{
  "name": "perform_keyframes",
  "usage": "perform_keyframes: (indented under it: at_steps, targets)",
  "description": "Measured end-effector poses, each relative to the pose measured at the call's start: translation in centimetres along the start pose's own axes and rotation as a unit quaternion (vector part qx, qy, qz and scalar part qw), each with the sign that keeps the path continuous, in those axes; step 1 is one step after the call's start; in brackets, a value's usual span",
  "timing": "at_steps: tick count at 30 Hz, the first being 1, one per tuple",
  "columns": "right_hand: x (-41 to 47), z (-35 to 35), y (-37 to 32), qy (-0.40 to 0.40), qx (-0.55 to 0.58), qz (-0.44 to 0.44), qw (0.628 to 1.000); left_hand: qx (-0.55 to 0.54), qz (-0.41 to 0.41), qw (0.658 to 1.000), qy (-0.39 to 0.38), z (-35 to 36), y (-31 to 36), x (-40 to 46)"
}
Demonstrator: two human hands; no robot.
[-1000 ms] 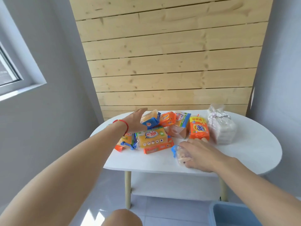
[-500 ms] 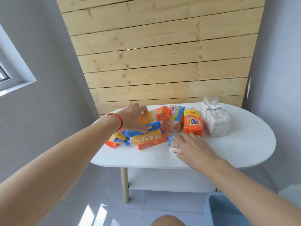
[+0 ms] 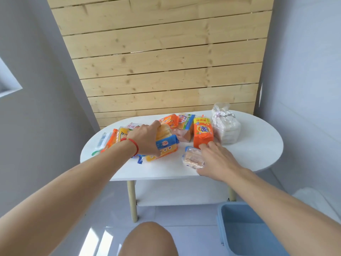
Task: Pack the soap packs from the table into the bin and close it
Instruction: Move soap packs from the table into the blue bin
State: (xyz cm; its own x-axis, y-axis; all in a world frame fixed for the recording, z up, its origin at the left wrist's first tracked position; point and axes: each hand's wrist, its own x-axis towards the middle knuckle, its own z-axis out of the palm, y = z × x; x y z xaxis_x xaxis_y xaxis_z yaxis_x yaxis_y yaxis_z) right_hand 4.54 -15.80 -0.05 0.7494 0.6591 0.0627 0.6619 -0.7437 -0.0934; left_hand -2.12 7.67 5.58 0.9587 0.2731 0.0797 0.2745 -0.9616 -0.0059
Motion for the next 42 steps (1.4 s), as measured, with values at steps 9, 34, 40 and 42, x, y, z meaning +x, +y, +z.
perform_keyframes:
  at_steps: [9, 34, 40, 42]
  targets:
    - [-7.6, -2.9, 8.9, -0.069, 0.151, 0.133, 0.977, -0.456, -0.067, 0.847, -0.263, 2.2, 10.6, -6.3]
    - [-10.9, 23.5, 23.4, -0.373, 0.089, 0.243, 0.891, -0.334, -0.373, 0.820, -0.276, 35.2, 33.2, -6.5]
    - [-10.9, 29.9, 22.3, -0.393, 0.126, 0.291, 0.863, -0.300, -0.433, 0.801, -0.285, 38.0, 34.0, -7.0]
    - [-10.9, 30.6, 22.0, -0.405, 0.135, 0.291, 0.856, -0.277, -0.414, 0.810, -0.309, 38.2, 34.4, -7.3]
